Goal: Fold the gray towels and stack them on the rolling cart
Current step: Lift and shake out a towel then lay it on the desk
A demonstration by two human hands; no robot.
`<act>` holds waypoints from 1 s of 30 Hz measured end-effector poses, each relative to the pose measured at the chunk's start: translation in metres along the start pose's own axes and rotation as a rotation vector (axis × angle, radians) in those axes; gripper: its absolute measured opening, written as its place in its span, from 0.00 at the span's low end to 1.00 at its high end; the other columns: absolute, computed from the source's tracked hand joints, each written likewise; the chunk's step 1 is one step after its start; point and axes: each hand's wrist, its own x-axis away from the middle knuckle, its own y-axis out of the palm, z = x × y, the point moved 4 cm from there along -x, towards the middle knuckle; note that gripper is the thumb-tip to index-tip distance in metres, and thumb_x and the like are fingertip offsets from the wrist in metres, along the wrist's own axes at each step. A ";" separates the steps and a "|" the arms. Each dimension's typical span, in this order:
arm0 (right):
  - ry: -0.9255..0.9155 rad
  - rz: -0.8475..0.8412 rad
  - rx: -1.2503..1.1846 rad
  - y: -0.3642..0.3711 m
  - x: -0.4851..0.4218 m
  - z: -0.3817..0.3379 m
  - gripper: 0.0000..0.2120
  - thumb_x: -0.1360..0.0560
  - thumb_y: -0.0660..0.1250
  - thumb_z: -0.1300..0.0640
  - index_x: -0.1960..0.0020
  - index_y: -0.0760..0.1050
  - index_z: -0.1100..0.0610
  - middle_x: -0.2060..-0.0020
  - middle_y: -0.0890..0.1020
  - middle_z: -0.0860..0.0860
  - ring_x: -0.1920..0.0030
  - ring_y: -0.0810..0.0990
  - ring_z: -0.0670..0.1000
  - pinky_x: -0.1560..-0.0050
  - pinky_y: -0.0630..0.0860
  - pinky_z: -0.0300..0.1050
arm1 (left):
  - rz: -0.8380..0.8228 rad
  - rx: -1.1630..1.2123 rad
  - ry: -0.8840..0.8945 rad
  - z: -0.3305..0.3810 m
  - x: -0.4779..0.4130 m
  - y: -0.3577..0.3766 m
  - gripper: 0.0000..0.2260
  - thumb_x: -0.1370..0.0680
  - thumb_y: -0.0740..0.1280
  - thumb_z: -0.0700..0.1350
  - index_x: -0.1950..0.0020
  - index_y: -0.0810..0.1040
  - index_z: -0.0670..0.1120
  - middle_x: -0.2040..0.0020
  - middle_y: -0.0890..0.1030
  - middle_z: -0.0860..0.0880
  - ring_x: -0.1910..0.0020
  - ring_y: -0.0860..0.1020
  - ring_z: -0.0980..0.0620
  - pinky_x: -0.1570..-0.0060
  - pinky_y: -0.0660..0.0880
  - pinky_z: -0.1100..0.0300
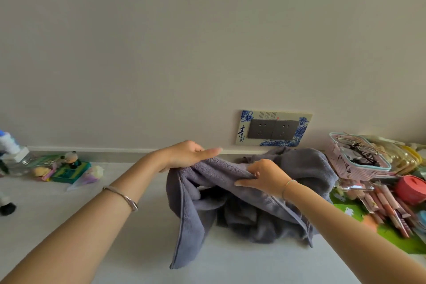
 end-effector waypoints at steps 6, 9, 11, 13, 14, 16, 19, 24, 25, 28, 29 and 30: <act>0.127 -0.120 -0.591 -0.044 0.047 -0.059 0.22 0.30 0.65 0.39 0.63 0.78 0.59 0.67 0.78 0.47 0.64 0.74 0.44 0.59 0.71 0.38 | 0.010 0.109 0.081 0.033 0.065 -0.030 0.12 0.28 0.72 0.53 0.51 0.82 0.47 0.54 0.85 0.48 0.55 0.83 0.53 0.56 0.78 0.64; 0.115 -0.117 -0.673 -0.074 0.068 -0.086 0.15 0.29 0.67 0.44 0.63 0.79 0.55 0.65 0.81 0.44 0.62 0.78 0.41 0.57 0.74 0.33 | 0.043 0.207 0.133 0.046 0.093 -0.047 0.11 0.26 0.70 0.51 0.47 0.82 0.47 0.52 0.85 0.47 0.54 0.83 0.53 0.57 0.79 0.65; 0.125 -0.102 -0.551 -0.091 0.079 -0.100 0.11 0.29 0.70 0.46 0.66 0.80 0.52 0.70 0.80 0.40 0.67 0.77 0.36 0.62 0.70 0.28 | 0.049 0.252 0.144 0.054 0.112 -0.060 0.16 0.28 0.70 0.51 0.44 0.81 0.45 0.50 0.84 0.44 0.54 0.83 0.50 0.55 0.79 0.62; 0.160 -0.096 -0.402 -0.105 0.089 -0.109 0.18 0.33 0.72 0.40 0.71 0.76 0.52 0.74 0.75 0.41 0.72 0.72 0.38 0.67 0.66 0.31 | 0.052 0.263 0.157 0.059 0.131 -0.071 0.22 0.32 0.72 0.54 0.42 0.81 0.44 0.49 0.84 0.43 0.54 0.83 0.49 0.52 0.79 0.59; 0.185 -0.085 -0.343 -0.111 0.092 -0.111 0.23 0.37 0.71 0.34 0.70 0.74 0.54 0.73 0.72 0.44 0.71 0.70 0.41 0.66 0.64 0.35 | 0.055 0.266 0.164 0.061 0.139 -0.076 0.24 0.33 0.72 0.55 0.41 0.80 0.44 0.48 0.84 0.42 0.54 0.83 0.48 0.51 0.79 0.58; 0.195 -0.031 -0.295 -0.127 0.101 -0.122 0.31 0.41 0.68 0.28 0.67 0.75 0.59 0.72 0.71 0.45 0.69 0.69 0.44 0.65 0.62 0.39 | 0.068 0.277 0.184 0.066 0.160 -0.085 0.27 0.35 0.73 0.56 0.41 0.80 0.43 0.49 0.84 0.42 0.55 0.83 0.48 0.51 0.79 0.57; 0.113 0.096 -0.347 -0.168 0.116 -0.154 0.28 0.40 0.71 0.31 0.66 0.77 0.58 0.70 0.78 0.45 0.66 0.75 0.45 0.63 0.68 0.40 | 0.103 0.292 0.249 0.080 0.191 -0.104 0.36 0.43 0.80 0.60 0.42 0.80 0.40 0.52 0.84 0.41 0.58 0.83 0.48 0.57 0.80 0.58; -0.095 0.181 -0.479 -0.247 0.142 -0.221 0.23 0.36 0.76 0.42 0.55 0.82 0.61 0.57 0.85 0.55 0.56 0.84 0.52 0.58 0.78 0.39 | 0.119 0.256 0.407 0.114 0.252 -0.141 0.37 0.52 0.81 0.63 0.50 0.83 0.43 0.55 0.84 0.42 0.61 0.83 0.50 0.63 0.80 0.60; -0.129 0.188 -0.487 -0.259 0.146 -0.232 0.24 0.37 0.76 0.42 0.55 0.81 0.62 0.57 0.85 0.56 0.57 0.83 0.52 0.59 0.78 0.38 | 0.123 0.235 0.433 0.120 0.263 -0.146 0.35 0.51 0.81 0.63 0.52 0.84 0.43 0.55 0.84 0.42 0.61 0.83 0.50 0.62 0.80 0.60; -0.192 0.203 -0.483 -0.277 0.151 -0.256 0.25 0.38 0.75 0.42 0.55 0.81 0.64 0.59 0.85 0.57 0.60 0.83 0.51 0.61 0.79 0.38 | 0.136 0.198 0.486 0.127 0.288 -0.158 0.30 0.48 0.80 0.62 0.54 0.85 0.45 0.55 0.85 0.42 0.62 0.83 0.50 0.63 0.79 0.61; -0.207 0.208 -0.485 -0.277 0.150 -0.261 0.23 0.36 0.76 0.44 0.55 0.80 0.64 0.60 0.84 0.56 0.61 0.83 0.50 0.62 0.78 0.37 | 0.150 0.199 0.487 0.126 0.292 -0.160 0.27 0.45 0.79 0.61 0.54 0.84 0.45 0.56 0.85 0.43 0.63 0.83 0.51 0.63 0.79 0.61; -0.209 0.210 -0.494 -0.274 0.148 -0.265 0.21 0.34 0.76 0.46 0.56 0.80 0.63 0.62 0.84 0.55 0.62 0.83 0.49 0.63 0.78 0.36 | 0.167 0.206 0.477 0.122 0.293 -0.160 0.24 0.41 0.78 0.59 0.54 0.84 0.44 0.57 0.84 0.43 0.63 0.83 0.51 0.64 0.79 0.62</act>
